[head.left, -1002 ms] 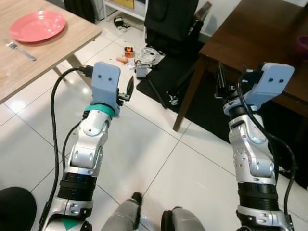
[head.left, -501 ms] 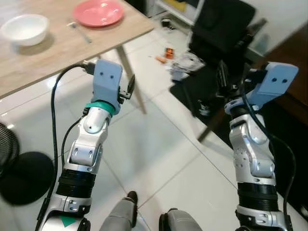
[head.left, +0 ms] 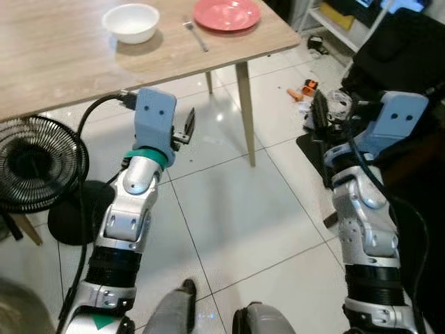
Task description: Setting the table
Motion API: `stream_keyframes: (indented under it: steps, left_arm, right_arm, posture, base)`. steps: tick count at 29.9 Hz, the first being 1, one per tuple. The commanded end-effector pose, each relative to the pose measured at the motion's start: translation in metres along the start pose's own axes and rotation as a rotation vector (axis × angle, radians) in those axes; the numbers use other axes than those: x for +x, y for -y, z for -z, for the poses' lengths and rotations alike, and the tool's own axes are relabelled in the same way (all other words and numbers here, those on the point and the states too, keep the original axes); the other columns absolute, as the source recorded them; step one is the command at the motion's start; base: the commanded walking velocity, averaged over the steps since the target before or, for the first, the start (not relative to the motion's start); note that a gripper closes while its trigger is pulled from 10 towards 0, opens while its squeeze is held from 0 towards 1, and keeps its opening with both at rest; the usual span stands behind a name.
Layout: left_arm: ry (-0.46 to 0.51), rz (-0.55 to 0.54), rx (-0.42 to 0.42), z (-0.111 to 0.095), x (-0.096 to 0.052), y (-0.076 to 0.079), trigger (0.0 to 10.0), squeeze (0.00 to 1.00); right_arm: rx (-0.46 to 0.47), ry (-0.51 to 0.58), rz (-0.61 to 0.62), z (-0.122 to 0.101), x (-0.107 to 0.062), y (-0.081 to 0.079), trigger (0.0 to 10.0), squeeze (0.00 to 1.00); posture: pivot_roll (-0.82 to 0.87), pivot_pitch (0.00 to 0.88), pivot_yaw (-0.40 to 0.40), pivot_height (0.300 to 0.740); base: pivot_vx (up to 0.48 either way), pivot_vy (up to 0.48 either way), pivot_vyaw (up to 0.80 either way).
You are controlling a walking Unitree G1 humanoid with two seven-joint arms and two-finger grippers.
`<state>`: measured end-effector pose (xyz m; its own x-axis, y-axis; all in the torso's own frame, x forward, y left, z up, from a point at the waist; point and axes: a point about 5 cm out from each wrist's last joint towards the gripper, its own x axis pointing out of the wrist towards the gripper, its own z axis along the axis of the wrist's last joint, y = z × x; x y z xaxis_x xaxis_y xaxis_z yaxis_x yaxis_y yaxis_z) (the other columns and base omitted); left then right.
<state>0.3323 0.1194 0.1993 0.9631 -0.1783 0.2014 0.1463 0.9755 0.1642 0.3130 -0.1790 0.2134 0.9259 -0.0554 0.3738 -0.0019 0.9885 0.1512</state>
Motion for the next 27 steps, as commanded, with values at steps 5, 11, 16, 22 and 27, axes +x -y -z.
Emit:
stream_keyframes:
  steps: [5,11,16,22,27]
  left_arm:
    - [-0.033,-0.021,0.007,0.008,-0.001,-0.001,10.0,0.0]
    - [-0.037,-0.105,0.024,0.007,0.005,-0.013,10.0,0.0]
    - [-0.035,-0.108,0.024,0.006,0.006,-0.014,10.0,0.0]
    - [-0.03,-0.105,0.023,0.005,0.007,-0.013,10.0,0.0]
    - [-0.028,-0.104,0.022,0.004,0.008,-0.012,10.0,0.0]
  right_arm:
    - [0.001,-0.023,0.01,0.005,-0.002,0.003,10.0,0.0]
    - [0.015,-0.027,0.027,0.005,-0.001,0.005,10.0,0.0]
    - [0.015,-0.026,0.026,0.005,-0.001,0.005,10.0,0.0]
    - [0.011,-0.024,0.022,0.004,-0.001,0.005,10.0,0.0]
    - [0.007,-0.021,0.017,0.004,-0.001,0.004,10.0,0.0]
  posture:
    - [0.04,0.063,0.013,0.74]
    - [0.04,0.061,0.011,0.74]
    - [0.04,0.061,0.012,0.74]
    - [0.04,0.061,0.011,0.74]
    - [0.04,0.064,0.01,0.74]
  base:
    - [0.0,0.0,0.8]
    - [0.454,0.0,0.0]
    - [0.458,0.0,0.0]
    - [0.458,0.0,0.0]
    - [0.458,0.0,0.0]
